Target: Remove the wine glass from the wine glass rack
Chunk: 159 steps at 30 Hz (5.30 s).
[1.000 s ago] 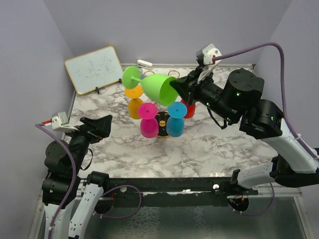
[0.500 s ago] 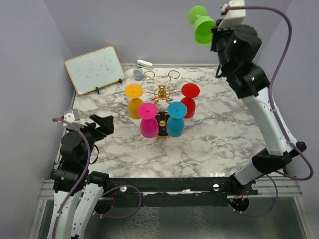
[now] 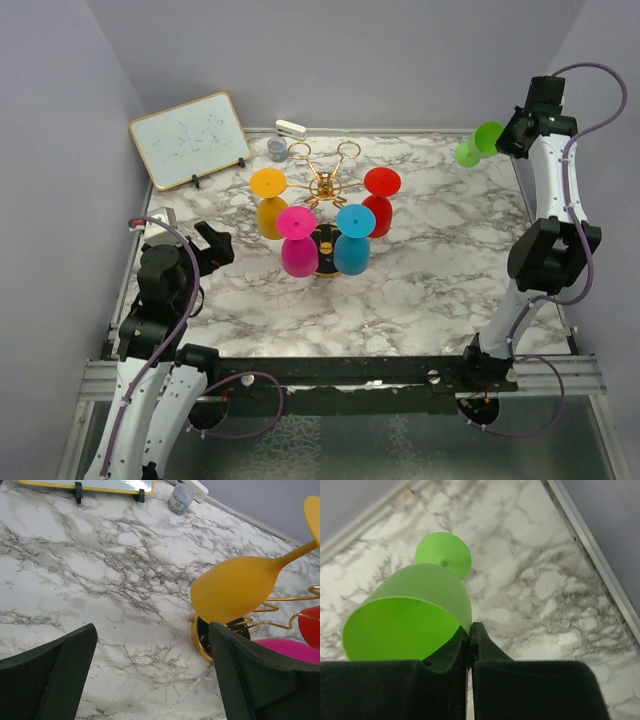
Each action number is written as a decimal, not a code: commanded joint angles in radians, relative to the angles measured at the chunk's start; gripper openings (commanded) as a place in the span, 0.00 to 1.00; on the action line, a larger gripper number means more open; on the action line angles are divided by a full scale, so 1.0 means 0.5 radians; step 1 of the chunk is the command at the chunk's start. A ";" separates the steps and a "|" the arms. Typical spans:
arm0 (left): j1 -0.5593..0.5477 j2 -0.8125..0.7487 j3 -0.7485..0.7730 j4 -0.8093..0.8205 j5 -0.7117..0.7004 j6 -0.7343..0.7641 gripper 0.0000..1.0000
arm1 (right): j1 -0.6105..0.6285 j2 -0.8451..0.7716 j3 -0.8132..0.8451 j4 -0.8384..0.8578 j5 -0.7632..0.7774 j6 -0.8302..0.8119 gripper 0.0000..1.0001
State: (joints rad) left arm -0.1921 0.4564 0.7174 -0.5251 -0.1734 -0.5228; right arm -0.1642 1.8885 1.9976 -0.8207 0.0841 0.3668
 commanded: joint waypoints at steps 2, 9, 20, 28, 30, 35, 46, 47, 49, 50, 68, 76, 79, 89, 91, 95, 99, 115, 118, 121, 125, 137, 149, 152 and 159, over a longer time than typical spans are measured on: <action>-0.002 0.023 -0.014 0.017 0.000 0.048 0.95 | -0.009 0.056 0.000 -0.458 0.031 0.224 0.01; -0.001 -0.004 -0.023 0.013 0.023 0.055 0.95 | -0.009 -0.091 -0.301 -0.464 0.142 0.228 0.01; -0.002 -0.002 -0.023 0.012 0.040 0.058 0.94 | -0.009 -0.172 -0.427 -0.426 0.191 0.208 0.07; -0.002 -0.002 -0.026 0.012 0.034 0.048 0.94 | -0.009 -0.181 -0.480 -0.395 0.093 0.187 0.22; -0.003 0.001 -0.026 0.011 0.035 0.048 0.94 | -0.009 -0.205 -0.474 -0.409 0.101 0.200 0.26; -0.002 0.003 -0.028 0.013 0.035 0.043 0.94 | -0.009 -0.403 -0.450 -0.390 0.131 0.206 0.35; -0.003 -0.007 -0.033 0.020 0.044 0.036 0.94 | -0.004 -1.187 -0.913 0.341 -1.170 0.430 0.74; -0.002 -0.008 -0.034 0.023 0.044 0.034 0.94 | 0.020 -1.242 -1.011 0.482 -1.394 0.524 0.76; -0.002 -0.006 -0.036 0.023 0.046 0.036 0.94 | 0.135 -1.265 -1.069 0.572 -1.632 0.594 0.76; -0.002 -0.005 -0.035 0.021 0.046 0.035 0.94 | 0.219 -1.267 -1.073 0.562 -1.624 0.592 0.76; -0.002 -0.034 -0.042 0.011 -0.022 0.000 0.93 | 0.686 -1.264 -1.396 0.671 -1.579 0.525 0.71; -0.002 0.001 -0.039 0.009 -0.014 0.001 0.92 | 0.699 -1.294 -1.513 0.812 -1.687 0.570 0.69; -0.002 0.004 -0.039 0.008 -0.015 -0.002 0.92 | 0.703 -1.292 -1.515 0.830 -1.715 0.579 0.68; -0.002 0.007 -0.041 0.009 -0.022 -0.007 0.92 | 0.710 -1.247 -1.533 0.924 -1.719 0.621 0.48; -0.003 0.008 -0.040 0.010 -0.021 -0.009 0.92 | 0.712 -1.248 -1.528 0.924 -1.688 0.624 0.40; -0.002 0.012 -0.042 0.009 -0.021 -0.007 0.92 | 0.712 -1.254 -1.508 0.920 -1.654 0.622 0.29; -0.002 0.013 -0.042 0.009 -0.023 -0.011 0.92 | 0.712 -1.248 -1.501 0.930 -1.665 0.640 0.18; -0.001 0.012 -0.042 0.007 -0.019 -0.012 0.92 | 0.711 -1.311 -1.504 1.166 -1.800 0.927 0.01; -0.002 0.012 -0.042 0.010 -0.015 -0.010 0.92 | 0.712 -1.314 -1.508 1.229 -1.846 1.011 0.01; -0.002 0.013 -0.042 0.010 -0.016 -0.010 0.92 | 0.712 -1.295 -1.516 1.304 -1.932 1.095 0.01; 0.000 0.017 -0.043 0.010 -0.014 -0.012 0.92 | 0.712 -1.258 -1.508 1.304 -2.006 1.116 0.01; -0.002 0.041 -0.043 0.010 -0.003 -0.007 0.92 | 0.723 -1.155 -1.432 1.165 -2.116 1.059 0.01; -0.003 0.040 -0.042 0.011 -0.004 -0.007 0.92 | 0.739 -1.172 -1.487 1.201 -2.199 1.104 0.01; -0.002 0.038 -0.042 0.013 -0.003 -0.007 0.92 | 0.739 -1.200 -1.506 1.178 -2.202 1.100 0.01; -0.002 0.034 -0.043 0.012 -0.001 -0.007 0.92 | 0.738 -1.196 -1.542 1.135 -2.188 1.100 0.01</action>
State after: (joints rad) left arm -0.1921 0.4763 0.7044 -0.5270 -0.1673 -0.5247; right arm 0.1974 1.3109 1.2419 -0.2375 -0.9672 0.9081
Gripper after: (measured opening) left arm 0.925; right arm 0.015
